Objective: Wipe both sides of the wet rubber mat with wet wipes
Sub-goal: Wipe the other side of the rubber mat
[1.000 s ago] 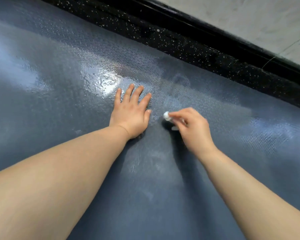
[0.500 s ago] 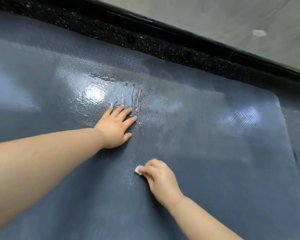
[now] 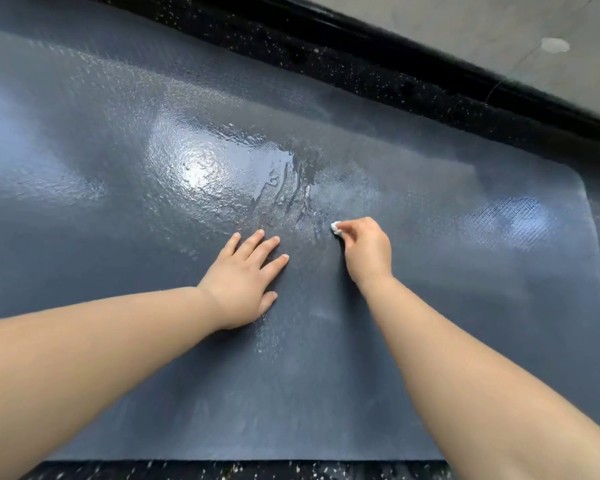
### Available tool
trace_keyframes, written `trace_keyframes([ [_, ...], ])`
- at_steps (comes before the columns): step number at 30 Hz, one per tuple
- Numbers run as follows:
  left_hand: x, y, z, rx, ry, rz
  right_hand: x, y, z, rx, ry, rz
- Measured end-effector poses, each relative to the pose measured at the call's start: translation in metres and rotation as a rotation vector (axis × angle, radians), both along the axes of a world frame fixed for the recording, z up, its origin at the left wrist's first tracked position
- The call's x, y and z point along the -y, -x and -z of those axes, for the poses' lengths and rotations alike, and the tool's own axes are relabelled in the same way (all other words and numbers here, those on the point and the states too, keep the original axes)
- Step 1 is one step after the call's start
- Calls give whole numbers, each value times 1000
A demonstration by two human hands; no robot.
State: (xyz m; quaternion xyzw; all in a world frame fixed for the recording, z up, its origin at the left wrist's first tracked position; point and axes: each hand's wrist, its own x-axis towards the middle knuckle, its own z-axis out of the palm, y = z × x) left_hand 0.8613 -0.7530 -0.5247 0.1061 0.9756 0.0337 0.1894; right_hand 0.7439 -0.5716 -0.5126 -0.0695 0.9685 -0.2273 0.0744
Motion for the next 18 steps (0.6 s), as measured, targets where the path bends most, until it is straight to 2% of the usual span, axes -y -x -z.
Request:
trace_keyframes([
  [4, -4, -13, 4, -26, -9, 9, -20, -105, -5, -55, 67, -236],
  [7, -1, -21, 6, -47, -10, 27, -45, -163, -16, 37, 65, -432],
  [11, -2, -39, 6, -64, -28, 65, -51, -152, -33, 160, 27, -577],
  [13, -4, -51, 6, -56, -39, 119, -37, -117, -38, 89, 81, -477],
  [15, -1, -61, 6, -53, -49, 167, -13, -73, -35, -16, 134, -260],
  [18, 10, -66, 5, -53, -67, 222, 22, -17, -22, -9, 141, -36],
])
